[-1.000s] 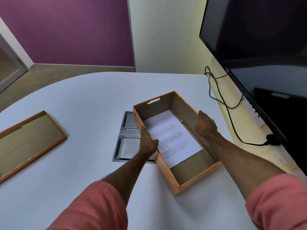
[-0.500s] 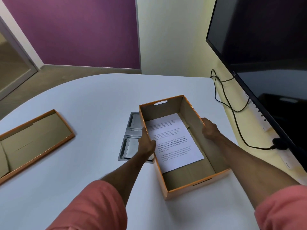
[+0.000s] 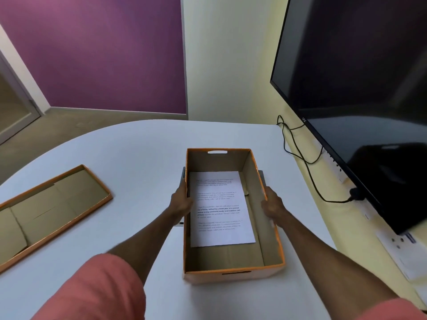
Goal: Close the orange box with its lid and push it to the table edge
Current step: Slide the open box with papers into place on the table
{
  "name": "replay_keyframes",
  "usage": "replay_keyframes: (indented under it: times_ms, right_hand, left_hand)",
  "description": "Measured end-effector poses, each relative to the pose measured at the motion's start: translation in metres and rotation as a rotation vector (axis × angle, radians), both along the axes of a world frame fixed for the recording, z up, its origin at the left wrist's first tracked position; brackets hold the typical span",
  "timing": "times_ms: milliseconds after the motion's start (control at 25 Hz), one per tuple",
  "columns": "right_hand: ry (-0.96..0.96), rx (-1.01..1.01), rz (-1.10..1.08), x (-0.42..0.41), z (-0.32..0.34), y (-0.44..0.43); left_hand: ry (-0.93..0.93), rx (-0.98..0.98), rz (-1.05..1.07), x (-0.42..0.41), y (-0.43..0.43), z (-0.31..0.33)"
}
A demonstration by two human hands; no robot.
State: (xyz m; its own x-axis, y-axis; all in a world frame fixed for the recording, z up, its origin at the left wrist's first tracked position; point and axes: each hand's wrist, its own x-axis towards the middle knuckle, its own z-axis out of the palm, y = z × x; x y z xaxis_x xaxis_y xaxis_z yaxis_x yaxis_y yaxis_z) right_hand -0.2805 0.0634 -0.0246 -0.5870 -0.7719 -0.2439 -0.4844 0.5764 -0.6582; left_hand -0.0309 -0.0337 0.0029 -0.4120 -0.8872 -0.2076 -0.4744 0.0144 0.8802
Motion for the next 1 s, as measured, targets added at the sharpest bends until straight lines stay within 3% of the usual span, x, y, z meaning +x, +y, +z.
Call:
replay_keyframes:
  times_ms: [480, 1000]
  right_hand:
    - [-0.076, -0.002, -0.109, 0.165, 0.0, 0.071]
    - [-0.016, 0.119, -0.098, 0.216, -0.022, 0.111]
  left_hand:
    - [-0.091, 0.034, -0.017, 0.147, 0.053, -0.009]
    - [-0.217, 0.126, -0.063, 0.2, 0.102, -0.017]
